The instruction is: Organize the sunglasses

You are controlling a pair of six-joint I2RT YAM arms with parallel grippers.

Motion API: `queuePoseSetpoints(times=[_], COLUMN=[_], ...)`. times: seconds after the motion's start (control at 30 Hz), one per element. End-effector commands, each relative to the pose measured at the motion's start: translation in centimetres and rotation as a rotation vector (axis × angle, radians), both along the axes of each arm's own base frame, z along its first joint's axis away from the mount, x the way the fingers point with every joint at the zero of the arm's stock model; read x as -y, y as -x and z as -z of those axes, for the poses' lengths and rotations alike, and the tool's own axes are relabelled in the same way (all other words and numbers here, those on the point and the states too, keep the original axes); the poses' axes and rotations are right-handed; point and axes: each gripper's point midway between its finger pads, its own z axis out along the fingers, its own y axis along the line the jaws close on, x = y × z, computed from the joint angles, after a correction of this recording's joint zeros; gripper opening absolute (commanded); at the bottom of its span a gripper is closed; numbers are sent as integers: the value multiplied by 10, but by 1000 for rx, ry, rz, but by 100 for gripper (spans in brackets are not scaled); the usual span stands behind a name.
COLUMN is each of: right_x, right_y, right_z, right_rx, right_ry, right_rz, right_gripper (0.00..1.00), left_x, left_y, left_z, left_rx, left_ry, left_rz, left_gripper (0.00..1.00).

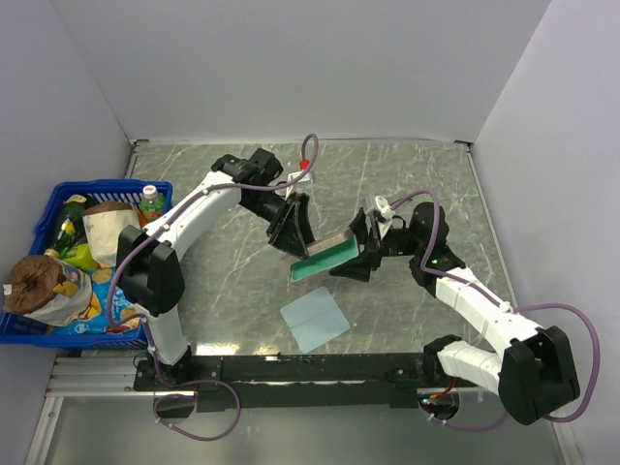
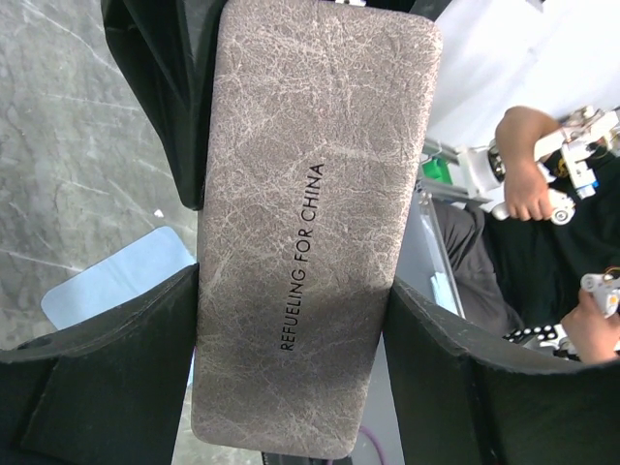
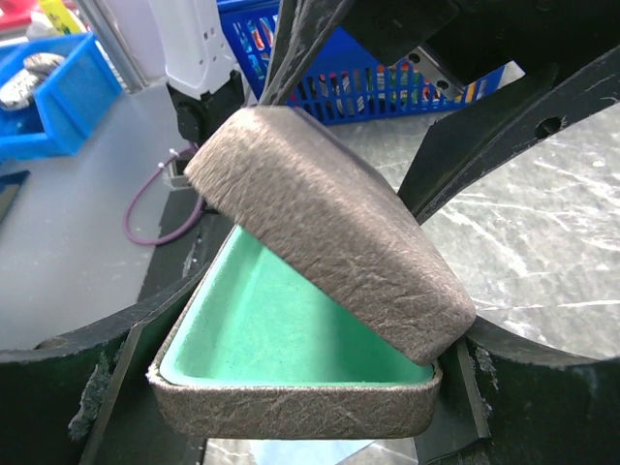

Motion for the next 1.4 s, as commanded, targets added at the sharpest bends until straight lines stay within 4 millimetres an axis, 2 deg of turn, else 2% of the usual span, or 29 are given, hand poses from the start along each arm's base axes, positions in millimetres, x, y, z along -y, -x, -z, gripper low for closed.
queuePoseSetpoints(times=[0.0,0.37,0.5,0.7,0.8,0.93,1.17,1.37], right_x=[6,6,4,-1,-3,-4,-2,1], right_y=[52,54,48,28,15,10,7,9], right_z=[-17,-16,-14,-10,-7,-5,-9,-9], right_rx=[193,200,184,123,103,72,87,91], right_ry=[-48,-45,-40,-13,0,5,2,-3], right_rz=[-278,-283,-257,-180,-135,-121,-92,-99], right_gripper=[0,0,0,0,0,0,0,0], left_x=[-5,-8,-8,-10,-12,-13,-13,-13], left_y=[-34,-38,-38,-37,-36,-38,-47,-57], left_z=[-2,-2,-4,-17,-24,-32,-25,-21], left_rx=[17,13,24,87,131,179,257,456], left_ry=[22,21,19,24,22,19,-67,-182], left_rz=[-72,-91,-91,-93,-101,-131,-205,-282], left_gripper=[68,83,88,96,98,99,99,97])
